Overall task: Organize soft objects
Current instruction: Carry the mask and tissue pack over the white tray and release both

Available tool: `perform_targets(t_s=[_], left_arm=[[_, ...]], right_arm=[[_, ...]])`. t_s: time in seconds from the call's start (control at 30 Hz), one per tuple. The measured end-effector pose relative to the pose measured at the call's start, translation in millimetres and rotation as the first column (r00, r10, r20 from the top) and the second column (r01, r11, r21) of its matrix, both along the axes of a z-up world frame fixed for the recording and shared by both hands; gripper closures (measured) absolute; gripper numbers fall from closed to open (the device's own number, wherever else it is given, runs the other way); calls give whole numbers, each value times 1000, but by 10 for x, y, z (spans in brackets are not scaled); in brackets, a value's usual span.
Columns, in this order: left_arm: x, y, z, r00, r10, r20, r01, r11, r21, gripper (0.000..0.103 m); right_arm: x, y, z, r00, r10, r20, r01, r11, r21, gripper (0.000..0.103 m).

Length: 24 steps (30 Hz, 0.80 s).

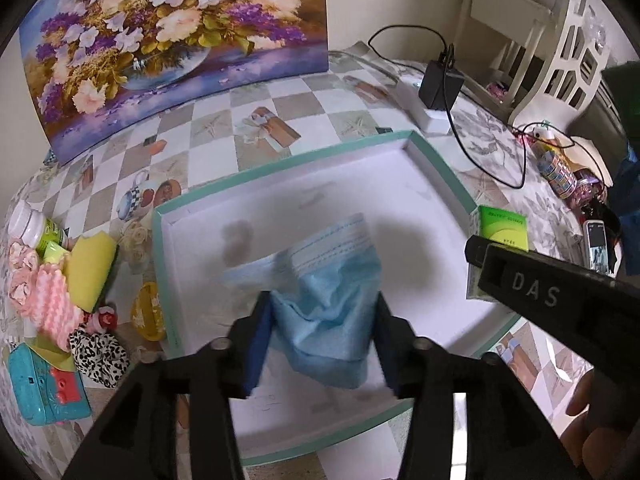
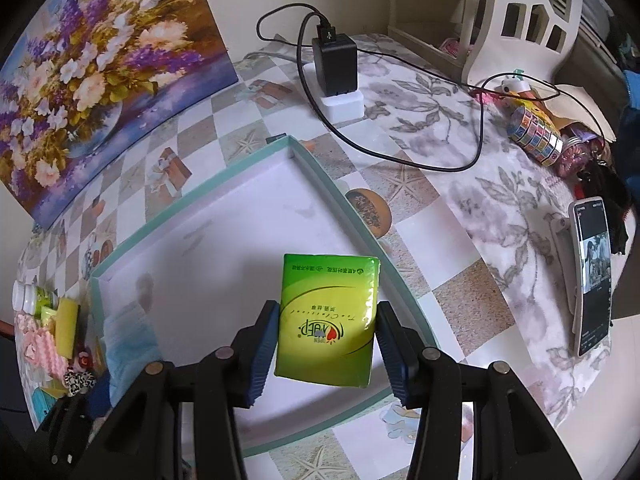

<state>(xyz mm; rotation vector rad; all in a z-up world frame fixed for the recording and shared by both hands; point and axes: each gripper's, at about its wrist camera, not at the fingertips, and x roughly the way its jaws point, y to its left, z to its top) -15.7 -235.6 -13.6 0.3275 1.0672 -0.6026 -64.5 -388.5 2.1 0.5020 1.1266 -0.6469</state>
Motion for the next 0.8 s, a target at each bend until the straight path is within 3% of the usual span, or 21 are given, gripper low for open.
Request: perform_targets(t_s=[0.23,0.73,0.8], left_arm=[[24,59,51,1000,13,-7,-13,1000,-20,42],[-10,13,3,1000,-1,-13,1,1000,9,30],[-9,11,-4,1000,-2,-12,2,1000,6,17]], right_arm=[[3,6,18,1000,-4,2,4,1000,-4,44],[-36,-32,59,999,-28,16,28,1000,-9,44],[-37,-30,59,999,-29,17,29,1000,-8,44]])
